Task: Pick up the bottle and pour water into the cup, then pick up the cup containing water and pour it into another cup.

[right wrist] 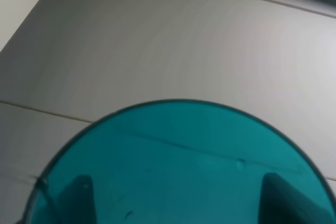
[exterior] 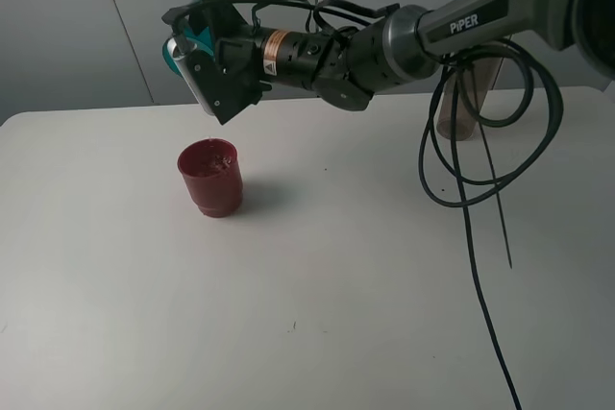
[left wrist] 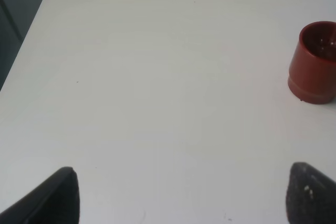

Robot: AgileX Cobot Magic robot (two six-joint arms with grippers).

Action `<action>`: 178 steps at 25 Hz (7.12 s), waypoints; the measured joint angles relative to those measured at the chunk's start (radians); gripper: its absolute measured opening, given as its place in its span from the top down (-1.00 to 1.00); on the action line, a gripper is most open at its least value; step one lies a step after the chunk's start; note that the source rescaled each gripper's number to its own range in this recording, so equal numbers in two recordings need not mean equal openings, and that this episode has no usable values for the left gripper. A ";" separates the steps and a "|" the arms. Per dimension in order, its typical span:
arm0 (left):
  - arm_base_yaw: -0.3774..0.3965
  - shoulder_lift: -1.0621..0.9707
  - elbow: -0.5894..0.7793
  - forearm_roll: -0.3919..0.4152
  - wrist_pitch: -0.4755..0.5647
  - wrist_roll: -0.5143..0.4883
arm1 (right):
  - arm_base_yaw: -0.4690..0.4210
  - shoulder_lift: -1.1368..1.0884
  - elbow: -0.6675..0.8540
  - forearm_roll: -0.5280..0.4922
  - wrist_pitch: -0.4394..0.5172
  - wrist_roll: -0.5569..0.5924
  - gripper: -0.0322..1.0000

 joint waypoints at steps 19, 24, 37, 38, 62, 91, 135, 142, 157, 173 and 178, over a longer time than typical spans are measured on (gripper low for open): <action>0.000 0.000 0.000 0.000 0.000 0.000 | 0.000 0.000 0.000 -0.020 0.000 0.079 0.87; 0.000 0.000 0.000 0.000 0.000 0.000 | 0.000 0.000 0.000 -0.020 0.000 0.452 0.87; 0.000 0.000 0.000 0.000 0.000 0.000 | 0.000 -0.070 0.012 -0.008 0.171 1.472 0.87; 0.000 0.000 0.000 0.000 0.000 0.000 | 0.000 -0.084 0.022 0.003 0.190 1.486 0.87; 0.000 0.000 0.000 0.000 0.000 0.004 | -0.320 -0.474 0.791 0.164 0.058 1.513 0.87; 0.000 0.000 0.000 0.000 0.000 0.002 | -0.346 -0.123 0.754 0.239 -0.180 1.509 0.87; 0.000 0.000 0.000 0.000 0.000 0.002 | -0.346 -1.106 0.894 0.426 0.995 1.580 -1.00; 0.000 0.000 0.000 0.000 0.000 0.002 | -0.346 -1.487 0.788 0.589 1.488 1.424 -1.00; 0.000 0.000 0.000 0.000 0.000 0.000 | -0.346 -2.206 0.922 0.619 1.816 1.407 -1.00; 0.000 0.000 0.000 0.000 0.000 0.000 | -0.346 -2.251 0.993 0.599 1.773 1.408 -1.00; 0.000 0.000 0.000 0.000 0.000 0.000 | -0.397 -2.253 0.993 0.572 1.771 1.443 -1.00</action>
